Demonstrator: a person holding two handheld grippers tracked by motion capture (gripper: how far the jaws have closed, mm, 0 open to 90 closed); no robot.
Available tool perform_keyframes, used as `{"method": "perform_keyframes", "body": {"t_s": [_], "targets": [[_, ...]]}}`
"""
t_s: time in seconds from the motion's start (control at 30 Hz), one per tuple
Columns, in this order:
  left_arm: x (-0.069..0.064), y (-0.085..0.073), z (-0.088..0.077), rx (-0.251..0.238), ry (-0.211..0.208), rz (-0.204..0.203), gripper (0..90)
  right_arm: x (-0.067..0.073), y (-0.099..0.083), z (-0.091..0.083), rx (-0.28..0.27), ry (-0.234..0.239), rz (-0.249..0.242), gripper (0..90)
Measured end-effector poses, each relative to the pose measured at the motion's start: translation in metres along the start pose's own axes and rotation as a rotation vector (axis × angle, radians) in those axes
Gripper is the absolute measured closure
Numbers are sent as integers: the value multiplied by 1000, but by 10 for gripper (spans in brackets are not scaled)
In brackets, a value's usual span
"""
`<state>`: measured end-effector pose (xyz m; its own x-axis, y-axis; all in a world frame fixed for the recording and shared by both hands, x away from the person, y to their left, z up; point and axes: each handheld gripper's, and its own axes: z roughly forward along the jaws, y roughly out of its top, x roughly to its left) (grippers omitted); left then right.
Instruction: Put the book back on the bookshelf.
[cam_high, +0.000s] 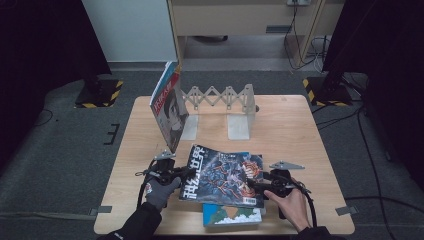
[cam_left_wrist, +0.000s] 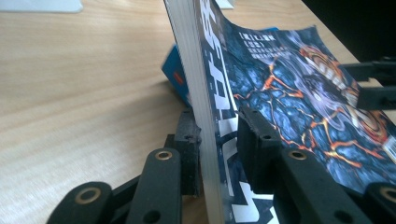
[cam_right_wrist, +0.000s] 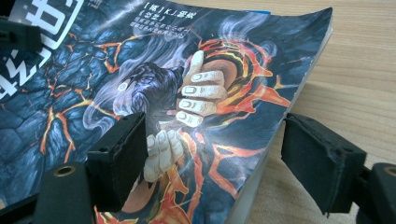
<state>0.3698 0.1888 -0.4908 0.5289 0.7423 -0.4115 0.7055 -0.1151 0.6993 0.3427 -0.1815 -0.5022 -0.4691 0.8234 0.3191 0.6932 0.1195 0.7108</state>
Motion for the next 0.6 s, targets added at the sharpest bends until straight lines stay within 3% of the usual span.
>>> {"method": "perform_keyframes", "body": {"t_s": [0.13,0.27,0.37,0.43,0.6], "targets": [[1,-2,0,-10,37,9,595,-1,0,1,-8,1,-5,231],[2,-7,-2,1,67,-10,496,-2,0,0,-20,0,-19,244],[0,-13,-11,-17,45,-18,414,-3,0,-4,-32,-7,-40,248],[-2,-17,-19,-31,54,-7,370,-3,0,-6,-39,-14,-46,249],[-3,-31,-29,-16,82,-28,317,-2,1,-9,-62,-16,-56,245]]}}
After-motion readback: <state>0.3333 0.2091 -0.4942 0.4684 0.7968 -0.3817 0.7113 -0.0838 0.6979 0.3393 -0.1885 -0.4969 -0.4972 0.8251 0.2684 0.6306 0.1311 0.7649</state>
